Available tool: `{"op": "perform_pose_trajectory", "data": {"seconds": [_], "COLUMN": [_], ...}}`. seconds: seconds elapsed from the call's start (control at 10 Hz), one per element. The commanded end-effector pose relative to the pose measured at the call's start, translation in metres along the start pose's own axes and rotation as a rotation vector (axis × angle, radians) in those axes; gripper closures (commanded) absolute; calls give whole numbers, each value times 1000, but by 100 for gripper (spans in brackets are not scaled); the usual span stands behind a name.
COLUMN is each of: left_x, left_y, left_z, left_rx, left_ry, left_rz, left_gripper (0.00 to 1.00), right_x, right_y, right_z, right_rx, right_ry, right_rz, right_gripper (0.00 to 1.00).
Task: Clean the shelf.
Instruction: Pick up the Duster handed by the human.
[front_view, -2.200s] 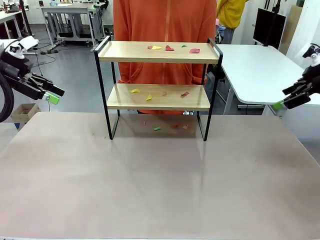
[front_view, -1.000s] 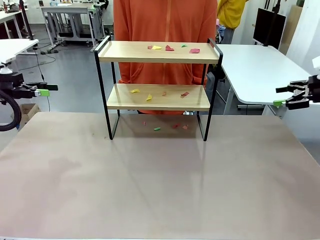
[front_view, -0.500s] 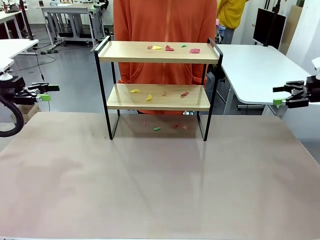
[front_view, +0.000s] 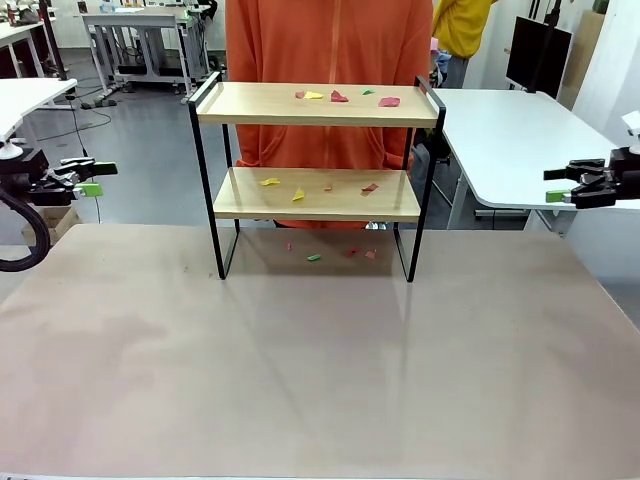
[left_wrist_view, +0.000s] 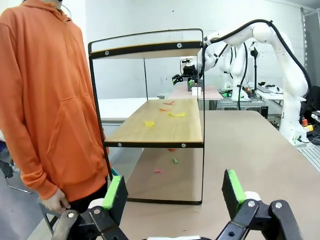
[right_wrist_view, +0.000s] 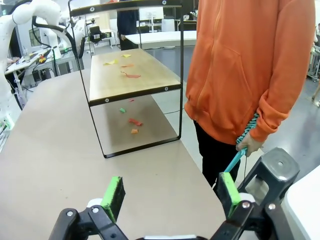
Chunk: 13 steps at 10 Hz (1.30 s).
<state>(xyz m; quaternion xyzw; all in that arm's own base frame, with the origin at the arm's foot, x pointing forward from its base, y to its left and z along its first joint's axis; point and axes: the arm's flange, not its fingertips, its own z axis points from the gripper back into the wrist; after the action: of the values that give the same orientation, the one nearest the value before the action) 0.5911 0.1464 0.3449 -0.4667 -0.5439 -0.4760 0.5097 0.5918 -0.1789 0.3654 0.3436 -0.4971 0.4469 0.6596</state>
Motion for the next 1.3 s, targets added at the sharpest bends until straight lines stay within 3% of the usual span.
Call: {"op": "perform_pose_trajectory", "data": {"seconds": [0.0, 0.7, 0.8, 1.2], "left_x": [3, 9, 10, 7], "left_y": [-3, -3, -3, 2], "left_z": [0, 2, 1, 2], "left_rx": [26, 31, 44, 22], "left_ry": [-19, -75, -79, -42], "left_rz": [-27, -44, -39, -17], "left_gripper": [0, 0, 0, 0], "right_x": [6, 14, 10, 10], "right_y": [-9, -6, -2, -2], "right_z": [-2, 4, 2, 2], "right_rx": [-9, 5, 18, 18], "right_ry": [-36, -103, -53, -53], "right_rz": [-23, 27, 3, 3], "right_gripper": [0, 0, 0, 0]}}
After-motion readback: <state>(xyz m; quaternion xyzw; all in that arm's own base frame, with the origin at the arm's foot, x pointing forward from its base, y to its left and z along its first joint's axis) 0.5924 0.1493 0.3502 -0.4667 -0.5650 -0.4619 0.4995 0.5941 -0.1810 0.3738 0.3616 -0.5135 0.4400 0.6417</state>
